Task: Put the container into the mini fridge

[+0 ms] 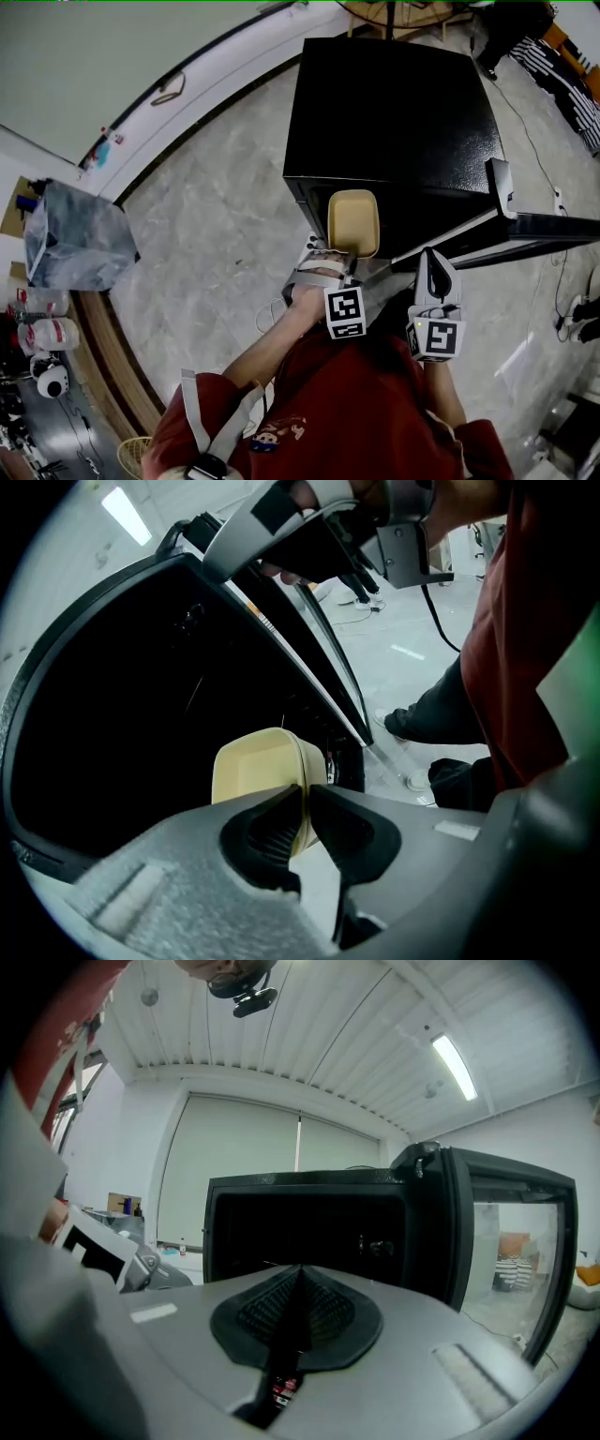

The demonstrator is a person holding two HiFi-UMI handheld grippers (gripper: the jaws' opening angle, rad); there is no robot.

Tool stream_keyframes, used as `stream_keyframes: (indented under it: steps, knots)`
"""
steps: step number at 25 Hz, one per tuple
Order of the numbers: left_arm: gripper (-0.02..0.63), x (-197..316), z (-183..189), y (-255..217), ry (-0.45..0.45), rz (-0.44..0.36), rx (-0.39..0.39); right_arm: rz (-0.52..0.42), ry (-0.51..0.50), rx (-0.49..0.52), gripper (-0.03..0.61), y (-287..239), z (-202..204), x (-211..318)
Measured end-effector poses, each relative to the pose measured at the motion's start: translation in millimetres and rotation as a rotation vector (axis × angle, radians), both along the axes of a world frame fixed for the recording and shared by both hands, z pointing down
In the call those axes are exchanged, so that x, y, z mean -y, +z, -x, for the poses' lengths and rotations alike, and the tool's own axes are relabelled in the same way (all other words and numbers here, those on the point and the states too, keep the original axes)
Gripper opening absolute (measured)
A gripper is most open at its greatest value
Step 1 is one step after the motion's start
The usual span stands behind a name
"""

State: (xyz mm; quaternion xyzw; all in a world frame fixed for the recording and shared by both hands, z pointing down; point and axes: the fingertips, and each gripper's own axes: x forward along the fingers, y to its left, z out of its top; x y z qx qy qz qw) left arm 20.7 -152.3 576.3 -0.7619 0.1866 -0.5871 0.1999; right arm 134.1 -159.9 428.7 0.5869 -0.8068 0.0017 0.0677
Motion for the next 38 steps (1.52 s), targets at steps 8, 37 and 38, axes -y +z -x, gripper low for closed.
stream_keyframes:
  steps: [8,37,38]
  knots:
    - [0.041,24,-9,25,-0.045,0.011,0.031,0.045,-0.023,0.004,0.000,15,-7,4]
    - [0.044,135,-23,98,-0.052,-0.170,0.112,0.140,0.012,-0.003,0.000,32,-21,13]
    - [0.044,137,-23,97,-0.050,-0.176,0.115,0.142,0.012,-0.002,0.001,32,-21,12]
